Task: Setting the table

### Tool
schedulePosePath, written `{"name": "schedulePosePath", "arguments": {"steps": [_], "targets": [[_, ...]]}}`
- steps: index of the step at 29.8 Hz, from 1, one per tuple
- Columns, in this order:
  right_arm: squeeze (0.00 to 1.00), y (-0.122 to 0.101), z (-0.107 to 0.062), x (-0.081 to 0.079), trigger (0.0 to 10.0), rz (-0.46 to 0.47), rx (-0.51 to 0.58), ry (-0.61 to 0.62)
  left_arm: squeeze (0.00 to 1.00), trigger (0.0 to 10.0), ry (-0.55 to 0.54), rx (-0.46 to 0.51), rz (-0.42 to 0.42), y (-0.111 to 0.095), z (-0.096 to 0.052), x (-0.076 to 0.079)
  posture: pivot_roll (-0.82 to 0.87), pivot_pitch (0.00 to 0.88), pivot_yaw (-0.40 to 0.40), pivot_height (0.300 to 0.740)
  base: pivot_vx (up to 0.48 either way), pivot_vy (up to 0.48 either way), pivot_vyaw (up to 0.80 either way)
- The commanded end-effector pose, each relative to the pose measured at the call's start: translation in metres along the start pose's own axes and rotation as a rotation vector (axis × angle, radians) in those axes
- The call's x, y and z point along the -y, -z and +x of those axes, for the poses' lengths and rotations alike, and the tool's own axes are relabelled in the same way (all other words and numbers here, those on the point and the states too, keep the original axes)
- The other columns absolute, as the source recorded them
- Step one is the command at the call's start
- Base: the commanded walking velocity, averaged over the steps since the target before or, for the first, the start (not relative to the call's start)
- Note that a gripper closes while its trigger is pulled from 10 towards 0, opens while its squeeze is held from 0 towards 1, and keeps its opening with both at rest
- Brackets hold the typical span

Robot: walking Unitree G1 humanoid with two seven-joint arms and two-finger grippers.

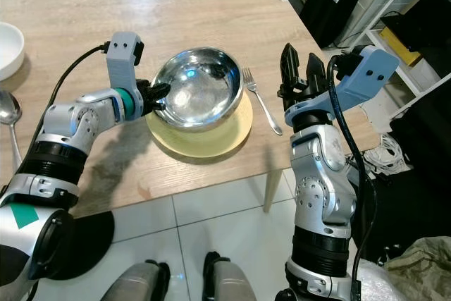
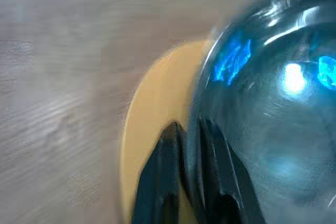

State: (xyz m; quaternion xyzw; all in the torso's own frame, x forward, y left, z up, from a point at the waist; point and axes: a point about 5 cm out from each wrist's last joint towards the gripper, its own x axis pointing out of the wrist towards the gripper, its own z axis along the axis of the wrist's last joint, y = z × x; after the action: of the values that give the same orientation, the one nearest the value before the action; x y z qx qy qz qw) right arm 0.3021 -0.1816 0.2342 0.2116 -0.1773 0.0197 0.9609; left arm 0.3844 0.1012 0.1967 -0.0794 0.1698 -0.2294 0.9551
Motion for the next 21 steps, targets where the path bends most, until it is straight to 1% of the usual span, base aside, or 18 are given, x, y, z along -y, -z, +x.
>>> {"name": "schedulePosePath", "arguments": {"steps": [1,5,7,9,11,13,14,16,17,18,19,20,21], "targets": [[0.00,0.002,-0.004,0.004,10.0,0.001,-0.005,0.022,0.00,0.0,-0.008,-0.045,-0.009,0.012,0.002,0.000,0.14,0.121,0.004,0.740,0.000,0.000,0.00],[0.00,0.002,-0.004,0.004,10.0,0.001,-0.006,0.023,0.00,0.0,-0.004,-0.040,-0.014,0.012,0.002,0.000,0.14,0.123,0.003,0.740,0.000,0.000,0.00],[0.00,0.002,-0.005,0.004,10.0,0.000,-0.010,0.024,0.00,0.0,-0.003,-0.016,-0.011,0.010,0.001,0.000,0.14,0.122,0.000,0.740,0.000,0.000,0.00],[0.00,0.002,-0.005,0.004,10.0,0.000,-0.010,0.024,0.00,0.0,-0.003,-0.016,-0.011,0.010,0.001,0.000,0.14,0.122,0.000,0.740,0.000,0.000,0.00],[0.00,0.003,-0.006,0.004,10.0,-0.001,-0.012,0.022,0.00,0.0,-0.010,0.024,0.003,0.007,0.000,0.000,0.14,0.121,-0.001,0.740,0.000,0.000,0.00],[0.00,0.003,-0.006,0.004,10.0,-0.010,-0.015,0.018,0.00,0.0,-0.014,0.111,0.046,-0.004,-0.004,0.001,0.14,0.117,-0.005,0.740,0.000,0.000,0.00],[0.00,0.003,-0.006,0.004,10.0,-0.010,-0.015,0.018,0.00,0.0,-0.014,0.111,0.046,-0.004,-0.004,0.001,0.14,0.117,-0.005,0.740,0.000,0.000,0.00],[0.00,0.003,-0.007,0.003,10.0,-0.016,-0.018,0.016,0.00,0.0,-0.011,0.160,0.075,-0.010,-0.007,0.003,0.14,0.116,-0.005,0.740,0.000,0.000,0.00],[0.00,0.003,-0.007,0.003,10.0,-0.016,-0.018,0.016,0.00,0.0,-0.011,0.160,0.075,-0.010,-0.007,0.003,0.14,0.116,-0.005,0.740,0.000,0.000,0.00],[0.00,0.003,-0.008,0.003,10.0,-0.022,-0.021,0.017,0.00,0.0,0.024,0.216,0.079,-0.018,-0.012,0.006,0.14,0.114,-0.008,0.740,0.000,0.000,0.00],[0.00,0.004,-0.011,0.004,10.0,-0.039,-0.026,0.019,0.00,10.0,0.063,0.267,0.084,-0.026,-0.020,0.008,0.14,0.111,-0.009,0.740,0.000,0.000,0.00],[0.00,0.006,-0.014,0.005,10.0,-0.061,-0.034,0.025,0.00,10.0,0.097,0.317,0.094,-0.033,-0.029,0.009,0.14,0.108,-0.011,0.740,0.000,0.000,0.00],[0.00,0.006,-0.014,0.005,10.0,-0.061,-0.034,0.025,0.00,10.0,0.097,0.317,0.094,-0.033,-0.029,0.009,0.14,0.108,-0.011,0.740,0.000,0.000,0.00]]}}
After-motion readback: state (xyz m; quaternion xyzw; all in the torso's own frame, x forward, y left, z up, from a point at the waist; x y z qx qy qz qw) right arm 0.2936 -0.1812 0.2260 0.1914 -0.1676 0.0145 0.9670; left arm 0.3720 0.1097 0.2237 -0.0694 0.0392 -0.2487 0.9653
